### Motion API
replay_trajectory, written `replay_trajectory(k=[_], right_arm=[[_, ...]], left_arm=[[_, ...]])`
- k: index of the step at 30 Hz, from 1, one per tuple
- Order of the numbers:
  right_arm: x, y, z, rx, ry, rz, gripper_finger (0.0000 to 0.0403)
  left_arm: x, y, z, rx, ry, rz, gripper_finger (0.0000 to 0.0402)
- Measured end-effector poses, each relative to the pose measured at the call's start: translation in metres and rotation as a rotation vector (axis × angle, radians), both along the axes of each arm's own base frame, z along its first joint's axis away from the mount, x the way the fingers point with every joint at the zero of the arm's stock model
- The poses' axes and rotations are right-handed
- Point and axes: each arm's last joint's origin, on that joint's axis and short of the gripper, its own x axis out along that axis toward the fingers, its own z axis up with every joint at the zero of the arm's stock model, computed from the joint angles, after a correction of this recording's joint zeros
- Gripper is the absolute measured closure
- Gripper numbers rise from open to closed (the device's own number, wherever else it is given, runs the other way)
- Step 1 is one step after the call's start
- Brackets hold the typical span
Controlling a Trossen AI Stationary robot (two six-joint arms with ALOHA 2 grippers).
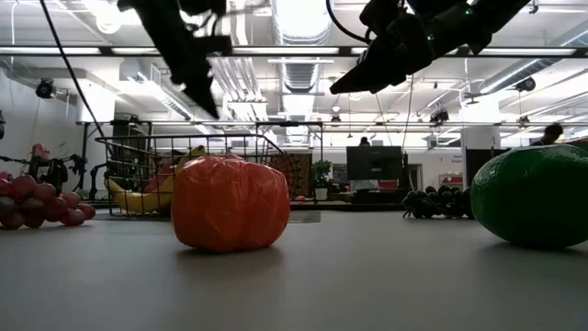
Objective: Build produce basket
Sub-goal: Put the purple grapes into the wire basket
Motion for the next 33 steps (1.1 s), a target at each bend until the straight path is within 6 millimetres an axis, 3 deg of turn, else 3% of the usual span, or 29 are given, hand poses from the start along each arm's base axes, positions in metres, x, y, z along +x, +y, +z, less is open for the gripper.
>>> replay_trajectory(k=[4,9,19,24,29,33], right_arm=[[0.000,0.000,0.000,0.025,-0.004,-0.017,0.0390],[-0.001,-0.005,-0.001,0.079,0.000,-0.204,0.0390],[-0.014,-0.024,-0.016,0.357,0.167,-0.483,0.0382],[-0.025,-0.036,-0.022,0.448,0.285,-0.655,0.0316],[-0.040,-0.044,-0.027,0.395,0.389,-0.920,0.0220],[-0.045,-0.047,-0.034,0.393,0.464,-0.993,0.0158]], left_arm=[[0.006,-0.016,0.013,0.044,-0.175,-0.071,0.0393],[0.013,-0.033,0.022,0.096,-0.336,-0.165,0.0393],[0.020,-0.045,0.009,0.157,-0.436,-0.246,0.0393],[0.019,-0.045,0.001,0.158,-0.446,-0.245,0.0393],[0.019,-0.045,0.000,0.157,-0.444,-0.245,0.0393],[0.019,-0.045,0.000,0.159,-0.443,-0.246,0.0393]])
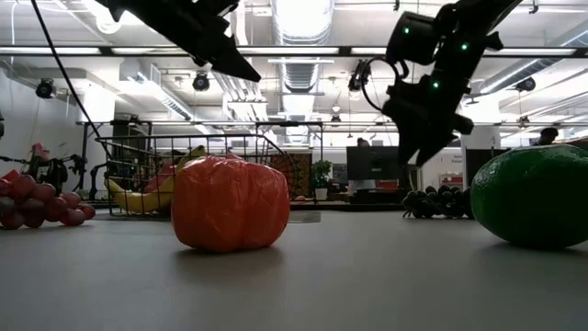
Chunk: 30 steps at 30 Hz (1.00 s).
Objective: Build produce basket
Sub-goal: Put the purple grapes into the wire basket
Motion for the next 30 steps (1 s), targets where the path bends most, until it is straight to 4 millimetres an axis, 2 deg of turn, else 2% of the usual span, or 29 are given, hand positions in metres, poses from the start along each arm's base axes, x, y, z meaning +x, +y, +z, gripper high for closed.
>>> replay_trajectory(k=[7,15,22,30], right_arm=[[0.004,-0.001,-0.019,0.033,0.093,-0.012,0.0094],[0.012,-0.006,-0.048,0.067,0.215,-0.022,0.0083],[0.018,-0.008,-0.061,0.079,0.272,-0.009,0.0128],[0.022,-0.009,-0.055,0.079,0.255,-0.008,0.0234]], left_arm=[[0.000,0.000,0.000,0.000,0.000,0.000,0.0393],[0.000,0.000,0.000,0.001,0.002,-0.001,0.0393],[0.000,0.000,0.000,0.002,0.003,-0.001,0.0393],[0.000,0.000,0.000,0.002,0.002,0.000,0.0393]])
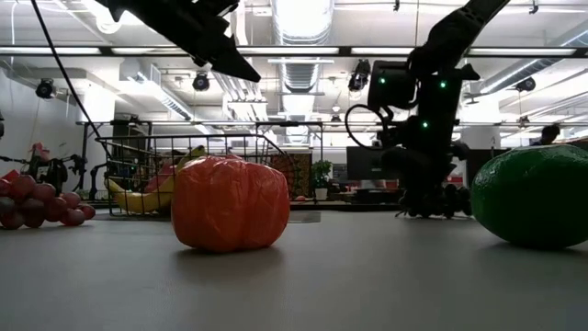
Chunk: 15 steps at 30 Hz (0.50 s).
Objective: Build produce basket
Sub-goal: Put the purple grapes into the wire basket
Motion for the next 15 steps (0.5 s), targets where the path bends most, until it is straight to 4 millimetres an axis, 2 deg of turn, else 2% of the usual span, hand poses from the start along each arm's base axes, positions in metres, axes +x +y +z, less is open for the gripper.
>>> replay_trajectory(k=[8,15], right_arm=[[0.004,-0.001,0.007,-0.011,-0.003,0.044,0.0321],[0.008,-0.002,0.014,-0.028,-0.008,0.090,0.0364]], left_arm=[[0.000,0.000,0.000,-0.003,-0.002,0.001,0.0393],[0.000,0.000,0.001,-0.004,-0.013,0.002,0.0393]])
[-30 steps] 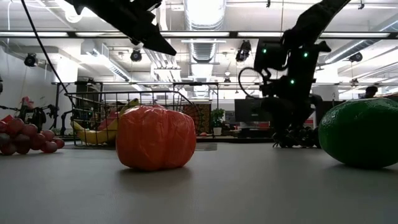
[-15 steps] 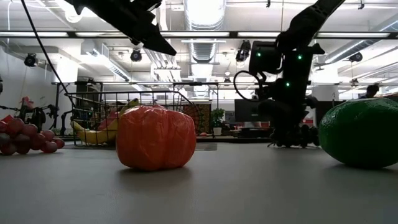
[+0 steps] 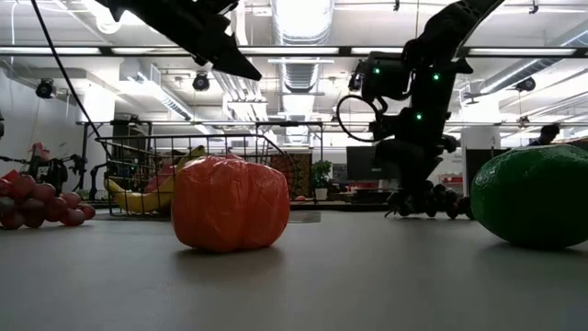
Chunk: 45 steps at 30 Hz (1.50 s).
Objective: Build produce basket
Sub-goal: Put the purple grapes into the wire basket
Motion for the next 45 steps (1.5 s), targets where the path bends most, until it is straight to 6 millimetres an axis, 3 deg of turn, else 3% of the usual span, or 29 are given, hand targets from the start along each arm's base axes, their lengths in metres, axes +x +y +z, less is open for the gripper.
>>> replay_trajectory(k=[6,13,19,24,39,45], right_arm=[[0.009,-0.003,0.014,-0.034,-0.017,0.079,0.0375],[0.024,-0.007,0.051,-0.133,-0.156,0.198,0.0375],[0.035,-0.009,0.090,-0.280,-0.457,0.307,0.0375],[0.043,-0.007,0.108,-0.331,-0.755,0.414,0.0375],[0.091,-0.019,0.098,-0.475,-1.158,0.457,0.0375],[0.114,-0.025,0.094,-0.499,-1.205,0.454,0.0375]], left_arm=[[0.001,0.000,0.003,0.003,-0.037,-0.001,0.0393],[0.003,-0.005,0.006,0.004,-0.070,-0.020,0.0393],[0.000,-0.013,0.014,0.012,-0.125,-0.052,0.0393],[-0.008,-0.019,0.022,0.012,-0.163,-0.075,0.0393],[-0.045,-0.027,0.026,0.013,-0.404,-0.107,0.0393],[-0.057,-0.026,0.024,0.033,-0.469,-0.109,0.0393]])
